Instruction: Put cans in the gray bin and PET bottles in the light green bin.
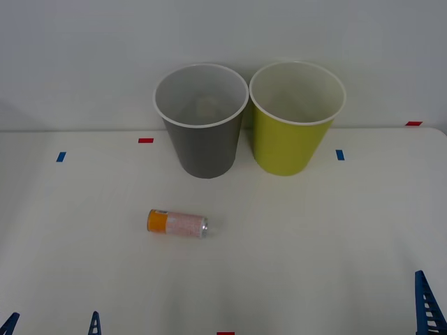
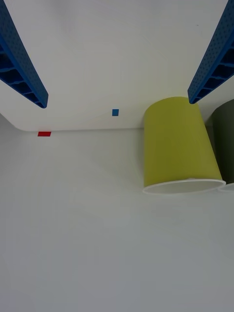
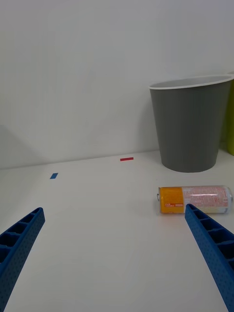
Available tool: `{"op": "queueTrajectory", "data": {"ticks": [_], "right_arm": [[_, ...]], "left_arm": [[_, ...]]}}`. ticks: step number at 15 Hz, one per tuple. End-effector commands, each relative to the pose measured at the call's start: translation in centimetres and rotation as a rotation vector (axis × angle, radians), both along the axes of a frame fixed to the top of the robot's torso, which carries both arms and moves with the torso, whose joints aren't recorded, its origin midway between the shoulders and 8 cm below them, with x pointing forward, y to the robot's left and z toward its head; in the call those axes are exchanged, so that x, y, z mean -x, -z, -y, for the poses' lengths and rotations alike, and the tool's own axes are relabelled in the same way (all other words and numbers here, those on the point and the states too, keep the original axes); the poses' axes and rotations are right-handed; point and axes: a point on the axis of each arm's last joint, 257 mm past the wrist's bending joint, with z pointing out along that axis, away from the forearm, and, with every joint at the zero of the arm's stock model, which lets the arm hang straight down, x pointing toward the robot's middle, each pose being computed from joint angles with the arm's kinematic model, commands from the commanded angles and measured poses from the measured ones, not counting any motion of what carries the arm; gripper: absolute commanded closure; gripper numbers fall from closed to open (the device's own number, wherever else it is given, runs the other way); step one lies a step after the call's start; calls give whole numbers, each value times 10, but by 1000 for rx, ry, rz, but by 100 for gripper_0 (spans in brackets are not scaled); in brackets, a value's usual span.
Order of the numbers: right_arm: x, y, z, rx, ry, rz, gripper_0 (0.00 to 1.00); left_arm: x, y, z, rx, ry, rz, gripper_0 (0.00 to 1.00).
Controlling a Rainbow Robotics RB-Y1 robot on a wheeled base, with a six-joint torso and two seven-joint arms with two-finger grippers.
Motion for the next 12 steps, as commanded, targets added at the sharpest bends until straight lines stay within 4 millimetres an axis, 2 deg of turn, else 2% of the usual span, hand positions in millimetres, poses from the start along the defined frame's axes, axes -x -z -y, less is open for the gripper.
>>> {"op": "queueTrajectory", "data": {"ticks": [1, 12], "right_arm": [[0, 0, 0, 0, 0, 0, 0], [0, 0, 0, 0, 0, 0, 0]], "left_arm": [[0, 0, 0, 0, 0, 0, 0], [0, 0, 0, 0, 0, 0, 0]]}}
